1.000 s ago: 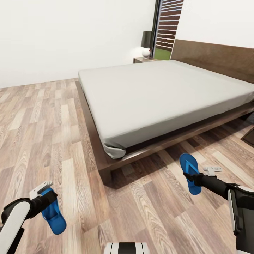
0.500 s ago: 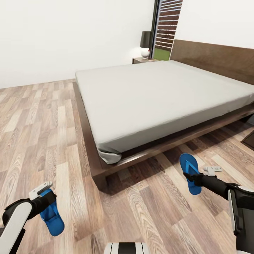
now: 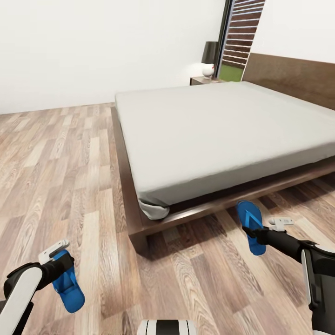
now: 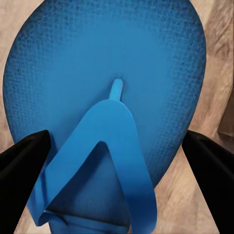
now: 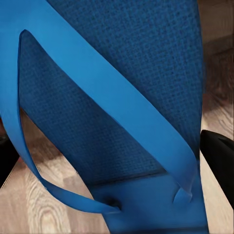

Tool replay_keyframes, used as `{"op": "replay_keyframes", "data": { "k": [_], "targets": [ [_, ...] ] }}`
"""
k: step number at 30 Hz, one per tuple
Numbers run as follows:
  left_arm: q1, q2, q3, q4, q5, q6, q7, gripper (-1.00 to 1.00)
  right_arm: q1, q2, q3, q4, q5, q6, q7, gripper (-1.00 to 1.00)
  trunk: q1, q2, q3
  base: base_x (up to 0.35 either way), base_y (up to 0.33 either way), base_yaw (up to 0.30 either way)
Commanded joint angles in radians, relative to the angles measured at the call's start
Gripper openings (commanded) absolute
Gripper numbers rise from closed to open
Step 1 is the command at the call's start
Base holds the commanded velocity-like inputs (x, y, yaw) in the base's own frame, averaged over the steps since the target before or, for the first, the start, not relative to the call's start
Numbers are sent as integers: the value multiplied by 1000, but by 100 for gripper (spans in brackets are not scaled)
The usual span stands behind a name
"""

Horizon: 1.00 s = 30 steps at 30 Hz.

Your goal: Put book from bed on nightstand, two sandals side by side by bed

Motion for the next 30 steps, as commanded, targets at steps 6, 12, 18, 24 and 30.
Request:
{"op": "replay_keyframes", "data": {
  "k": [6,12,18,24,30],
  "targets": [
    [-1,0,0,-1,9,2,10,-100,-1,0,-2,-4,7,4,9,-100,0,0,0,4,-2,255],
    [-1,0,-1,-1,9,2,10,-100,29,1,-4,6,13,2,8,-100,0,0,0,1,0,72],
    [-1,0,-1,-1,10,2,12,-100,162,-1,-6,12,16,2,8,-100,0,0,0,0,0,14],
    [1,0,-3,-1,10,2,11,-100,234,-6,-15,1,18,4,9,-100,0,0,0,0,0,3],
    [2,0,-4,-1,9,2,10,-100,256,-11,-29,-3,12,32,9,-100,0,0,0,0,0,0]
  ]
}}
